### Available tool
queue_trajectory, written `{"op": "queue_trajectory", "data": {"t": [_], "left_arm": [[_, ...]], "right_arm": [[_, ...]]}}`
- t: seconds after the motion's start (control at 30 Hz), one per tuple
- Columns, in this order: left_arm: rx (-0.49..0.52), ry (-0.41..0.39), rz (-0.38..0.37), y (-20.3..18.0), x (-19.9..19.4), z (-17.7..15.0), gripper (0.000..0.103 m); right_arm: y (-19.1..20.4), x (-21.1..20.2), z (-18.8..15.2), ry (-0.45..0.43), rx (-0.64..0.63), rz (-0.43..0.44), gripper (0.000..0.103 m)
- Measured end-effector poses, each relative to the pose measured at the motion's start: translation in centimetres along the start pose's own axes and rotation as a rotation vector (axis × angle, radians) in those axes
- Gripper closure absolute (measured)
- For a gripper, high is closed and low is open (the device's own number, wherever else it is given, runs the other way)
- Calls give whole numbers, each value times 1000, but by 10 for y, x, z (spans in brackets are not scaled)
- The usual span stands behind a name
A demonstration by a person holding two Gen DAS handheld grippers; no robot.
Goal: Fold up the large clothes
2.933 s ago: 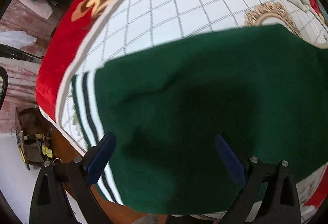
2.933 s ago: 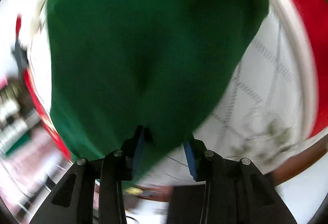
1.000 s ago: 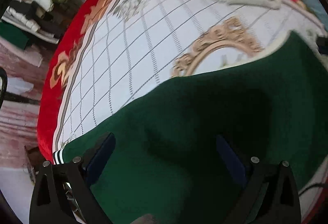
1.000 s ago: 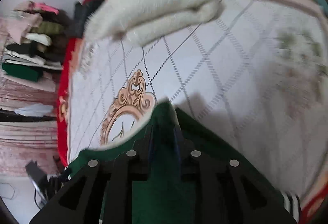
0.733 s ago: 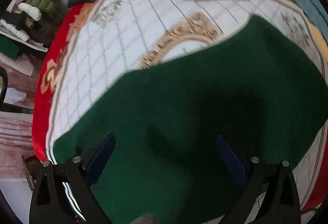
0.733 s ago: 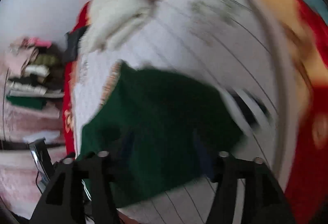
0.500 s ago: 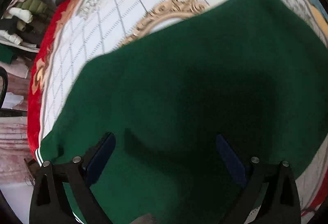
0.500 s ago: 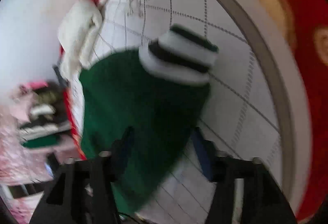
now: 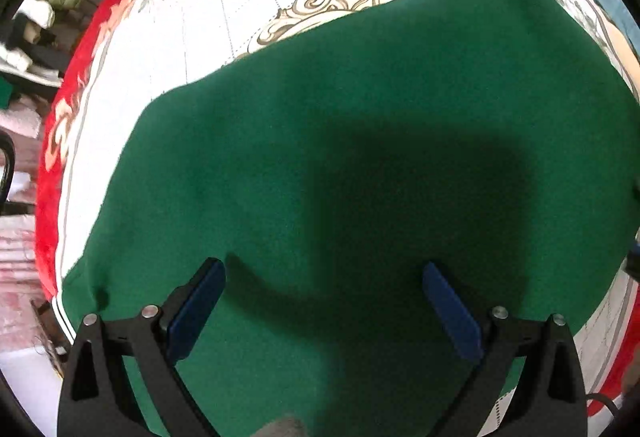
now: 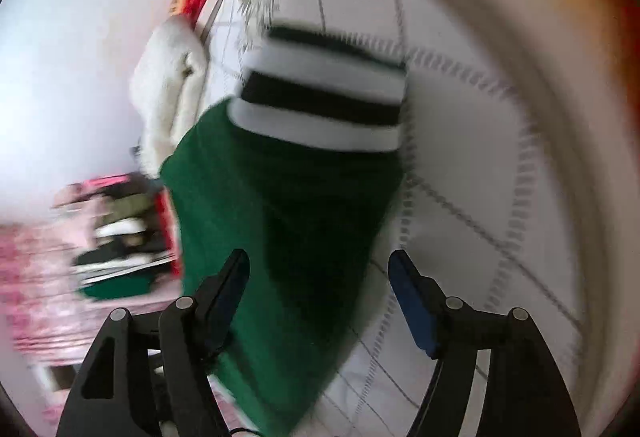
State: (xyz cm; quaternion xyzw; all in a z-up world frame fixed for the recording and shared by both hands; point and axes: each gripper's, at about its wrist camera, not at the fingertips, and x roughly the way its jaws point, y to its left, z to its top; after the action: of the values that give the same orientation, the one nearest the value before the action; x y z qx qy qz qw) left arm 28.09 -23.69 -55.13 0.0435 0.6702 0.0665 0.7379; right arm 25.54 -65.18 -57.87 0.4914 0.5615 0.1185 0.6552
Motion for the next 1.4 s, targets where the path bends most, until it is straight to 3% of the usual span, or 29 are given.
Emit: {"op": "queue_trajectory", "data": {"t": [0.1, 0.2, 0.27, 0.3, 0.33, 0.4, 0.53, 0.7, 0.77, 0.83, 0.93, 1.03, 1.07, 1.13, 1.23, 1.4], "left_arm": [[-2, -2, -7, 0, 1, 2, 0], [14, -18, 8, -4, -1, 2, 0], [22, -27, 18, -9, -3, 2, 0], [26, -31, 27, -10, -3, 3, 0], [27, -31, 31, -10, -2, 5, 0], [21, -23, 21, -10, -3, 6, 0], [12, -35, -5, -8, -14, 6, 0], [27, -54, 10, -10, -16, -2, 0], [23, -42, -2, -13, -6, -4, 0], [28, -49, -2, -17, -3, -12, 0], [38, -65, 3, -16, 0, -13, 0], [40, -89, 16, -13, -3, -13, 0], [42, -99, 25, -12, -3, -11, 0], [35, -111, 24, -11, 0, -7, 0], [10, -107, 3, -11, 6, 2, 0], [-1, -143, -8, -4, 11, -1, 0]], "right_arm": [[0, 30, 16, 37, -47, 155, 29], [17, 59, 26, 87, -110, 194, 30], [26, 71, 28, 89, -121, 213, 44], [29, 77, 29, 100, -121, 201, 67], [30, 80, 29, 102, -118, 184, 79], [31, 80, 24, 74, -95, 178, 81], [31, 47, 1, -16, -17, 182, 83], [8, -24, -58, -154, 58, 107, 80], [-7, -26, -69, -118, 36, 52, 69], [-22, -16, -72, -83, 37, 69, 47], [-43, 10, -67, -62, 57, 158, 45], [-35, 23, -59, -68, 48, 202, 43], [-28, 29, -56, -67, 28, 208, 46], [-20, 33, -55, -78, 33, 211, 81], [-1, 24, -61, -131, 34, 232, 84], [80, 5, -93, -139, -163, 213, 85]]}}
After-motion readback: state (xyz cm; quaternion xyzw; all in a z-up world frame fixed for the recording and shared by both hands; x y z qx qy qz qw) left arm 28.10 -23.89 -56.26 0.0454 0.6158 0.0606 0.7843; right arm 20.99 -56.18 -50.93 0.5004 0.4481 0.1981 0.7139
